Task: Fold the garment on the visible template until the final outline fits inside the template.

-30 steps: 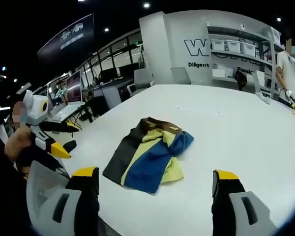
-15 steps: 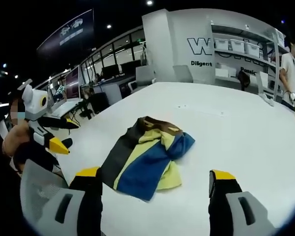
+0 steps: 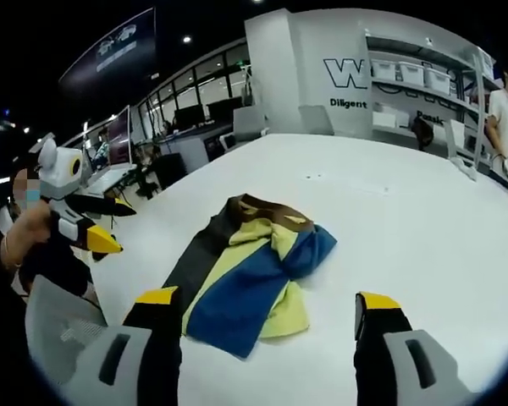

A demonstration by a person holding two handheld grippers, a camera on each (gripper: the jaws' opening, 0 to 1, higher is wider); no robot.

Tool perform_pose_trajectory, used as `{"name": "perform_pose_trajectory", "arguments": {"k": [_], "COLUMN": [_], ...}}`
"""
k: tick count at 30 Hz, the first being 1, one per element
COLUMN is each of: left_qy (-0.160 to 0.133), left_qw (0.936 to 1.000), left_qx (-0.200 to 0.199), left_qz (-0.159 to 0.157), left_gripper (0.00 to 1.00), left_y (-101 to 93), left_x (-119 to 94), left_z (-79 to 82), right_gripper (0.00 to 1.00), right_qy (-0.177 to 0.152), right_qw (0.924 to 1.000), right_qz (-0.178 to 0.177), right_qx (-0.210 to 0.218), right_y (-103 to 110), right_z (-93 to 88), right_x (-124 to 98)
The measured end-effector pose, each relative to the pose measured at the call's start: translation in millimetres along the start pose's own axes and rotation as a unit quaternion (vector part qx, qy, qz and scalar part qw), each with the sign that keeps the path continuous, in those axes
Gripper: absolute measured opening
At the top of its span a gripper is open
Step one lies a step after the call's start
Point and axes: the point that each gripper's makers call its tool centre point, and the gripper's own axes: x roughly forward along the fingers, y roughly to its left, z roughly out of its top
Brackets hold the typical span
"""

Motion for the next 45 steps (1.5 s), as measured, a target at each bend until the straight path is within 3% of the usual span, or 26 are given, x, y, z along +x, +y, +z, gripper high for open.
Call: {"name": "perform_pose_trajectory", "arguments": {"k": [16,28,35,39,45], "left_qy": [-0.005,0.009,0.004,-0.007,-0.001], "left_qw": [0.9998,0.9997,0.9997,0.9997,0.9998], "left_qx": [-0.012,-0.006,-0.012,-0.019,-0.018], "left_qz": [0.014,0.021,0.019,0.016,0.012], "left_gripper": [0.67,0.61,0.53,0.49,0.4], "left_y": [23.3,38.7,45.0,46.9,49.4], "left_x": [40.0,77.2,96.1,106.2,120.2], "left_z": [3.4,2.4,2.8,7.1,5.1], "right_gripper": [0.73,0.65,0.48,0.44,0.32], "right_qy": [0.002,0.024,0.019,0.011,0.015], "right_qw": [1.0,0.9997,0.9997,0.9997,0.9996], "right_qz": [-0.003,0.0,-0.016,-0.021,-0.024], "right_qx": [-0.006,0.01,0.003,0.005,-0.001], "right_y": [-15.5,-23.9,-29.6,-33.6,-37.3], "right_z": [4.6,-10.6,-10.0,-6.5,-8.8], "right_x": [40.9,72.1,85.2,91.7,100.1]}}
